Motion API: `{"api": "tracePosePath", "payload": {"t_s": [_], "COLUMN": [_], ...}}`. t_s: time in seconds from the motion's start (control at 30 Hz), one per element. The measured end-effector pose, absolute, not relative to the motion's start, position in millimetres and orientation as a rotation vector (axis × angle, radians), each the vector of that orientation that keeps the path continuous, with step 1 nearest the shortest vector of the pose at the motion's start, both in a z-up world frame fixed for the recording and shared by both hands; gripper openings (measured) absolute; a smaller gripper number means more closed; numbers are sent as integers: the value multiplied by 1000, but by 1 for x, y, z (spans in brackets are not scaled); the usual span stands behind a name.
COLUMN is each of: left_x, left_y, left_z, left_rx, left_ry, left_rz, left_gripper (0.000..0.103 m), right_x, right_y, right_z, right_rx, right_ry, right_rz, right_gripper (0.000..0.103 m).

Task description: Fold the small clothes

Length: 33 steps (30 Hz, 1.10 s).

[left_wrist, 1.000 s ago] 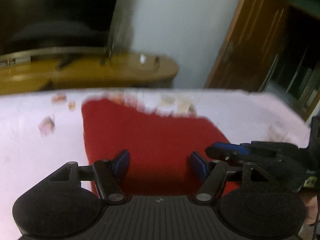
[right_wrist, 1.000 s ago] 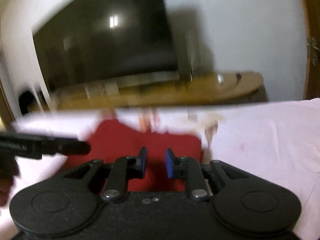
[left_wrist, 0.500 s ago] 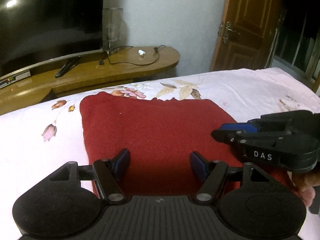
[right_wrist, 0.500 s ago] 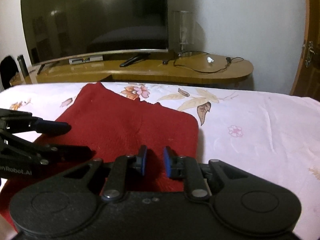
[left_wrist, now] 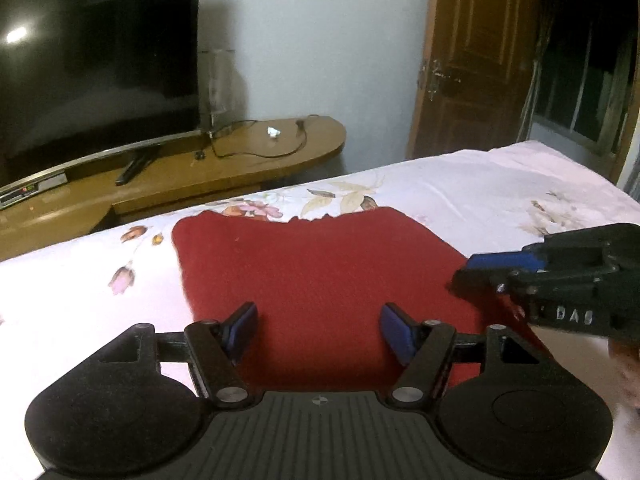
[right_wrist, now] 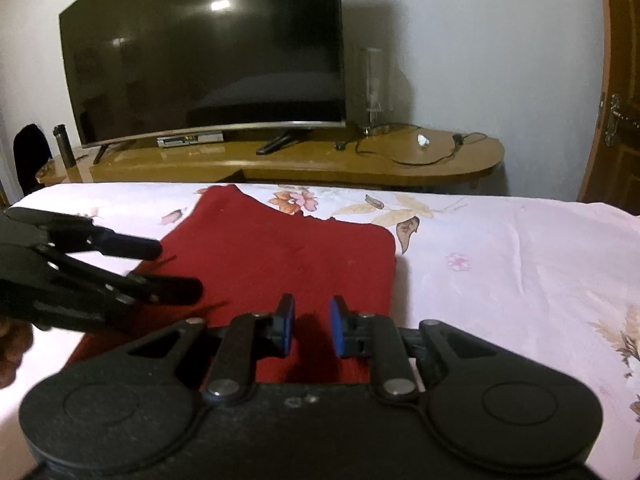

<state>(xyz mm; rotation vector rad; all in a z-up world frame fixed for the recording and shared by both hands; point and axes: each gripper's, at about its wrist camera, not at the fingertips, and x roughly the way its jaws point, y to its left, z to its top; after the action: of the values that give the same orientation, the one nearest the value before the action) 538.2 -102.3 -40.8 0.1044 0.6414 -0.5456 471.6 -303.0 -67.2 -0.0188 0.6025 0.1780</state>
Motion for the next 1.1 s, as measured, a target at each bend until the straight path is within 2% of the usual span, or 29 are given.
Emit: {"api": "tracePosePath", "payload": {"t_s": [0.17,0.27,0.4,0.6,0.87,0.97,1.1], "left_x": [512,501,483,465,455,469,468], "left_y": [-95,-95,-83,-50,-16,-14,-5], "left_z": [-69,-71,-74,-90,-87,-101,-91], "left_rx": [180,213,219,92,-44,-52,-16], "left_ry": [658,628,628,677,623,728,687], "left_rz": [-522,-504,-489,-484,-440,-464,-499], "left_gripper": [68,68,68,68,68,68,68], "right_x": [449,451,445,419,404,405,405], "right_y": [-306,-304,-303,-305,-307,-307,-314], "right_z": [-83,-103,-99,-115,-92,-114,-104], "right_rx": [-30,-58,-61,-106,-48,-100,-64], "right_ry": [637,690,676,657,584,645,631], "right_rz": [208,211,207,234,266,262,276], "right_gripper": [20,20,21,22,26,25,26]}}
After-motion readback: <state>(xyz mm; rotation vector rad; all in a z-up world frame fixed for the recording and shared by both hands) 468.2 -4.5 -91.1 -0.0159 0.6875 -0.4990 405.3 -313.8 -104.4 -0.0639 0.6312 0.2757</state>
